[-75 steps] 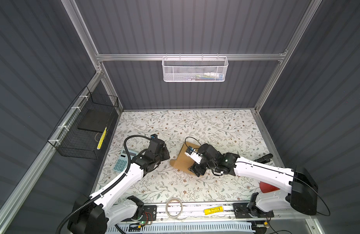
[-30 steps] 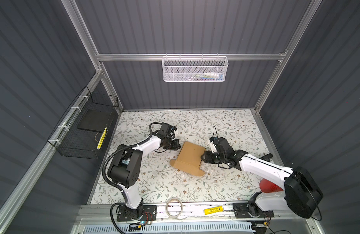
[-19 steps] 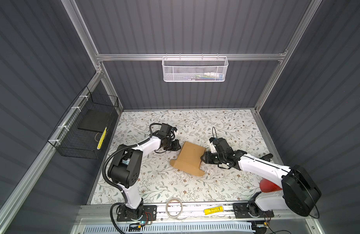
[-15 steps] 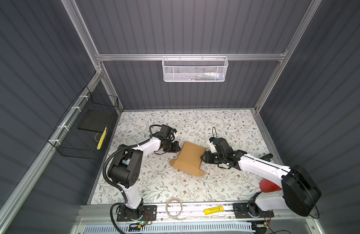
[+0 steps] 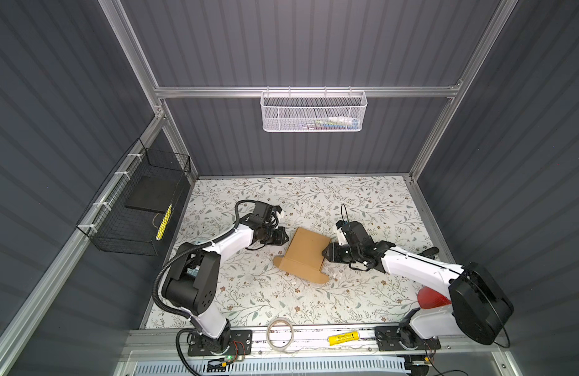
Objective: Assemble paper box
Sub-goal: Turn over the paper box at the center of the table.
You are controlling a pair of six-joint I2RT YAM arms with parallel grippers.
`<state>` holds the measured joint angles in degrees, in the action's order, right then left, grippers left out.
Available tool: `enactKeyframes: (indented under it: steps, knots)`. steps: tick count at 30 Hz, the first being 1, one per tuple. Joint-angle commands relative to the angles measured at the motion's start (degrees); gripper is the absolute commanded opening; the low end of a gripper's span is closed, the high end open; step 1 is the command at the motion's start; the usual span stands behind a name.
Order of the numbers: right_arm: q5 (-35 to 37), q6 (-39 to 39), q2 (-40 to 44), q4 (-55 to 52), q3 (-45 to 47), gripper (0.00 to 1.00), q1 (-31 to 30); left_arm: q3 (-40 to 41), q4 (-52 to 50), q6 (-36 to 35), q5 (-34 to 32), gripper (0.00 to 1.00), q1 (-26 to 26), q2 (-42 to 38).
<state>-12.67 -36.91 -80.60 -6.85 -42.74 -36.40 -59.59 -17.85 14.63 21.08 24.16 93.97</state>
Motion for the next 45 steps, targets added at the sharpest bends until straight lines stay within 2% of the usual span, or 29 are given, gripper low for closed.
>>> enactKeyframes:
  steps: [1, 15, 38, 45]
  knots:
    - [-0.08, -0.01, -0.44, 0.56, 0.8, 0.4, 0.28, 0.8, 0.09, 0.75, 0.77, 0.21, -0.43, -1.6]
    - [-0.16, -0.03, 0.77, 1.84, 1.78, 0.39, 0.37, 2.51, 2.47, 1.19, 5.07, 0.23, -0.43, 0.49]
    - [-0.4, -0.27, 1.73, 1.84, 1.78, 0.39, 0.44, 3.77, 3.61, 0.44, 2.83, 0.23, -0.43, 3.06]
    - [0.09, -0.62, 2.52, 1.71, 1.74, 0.39, 0.44, 4.49, 4.27, 0.52, 2.83, 0.2, -0.43, 3.49]
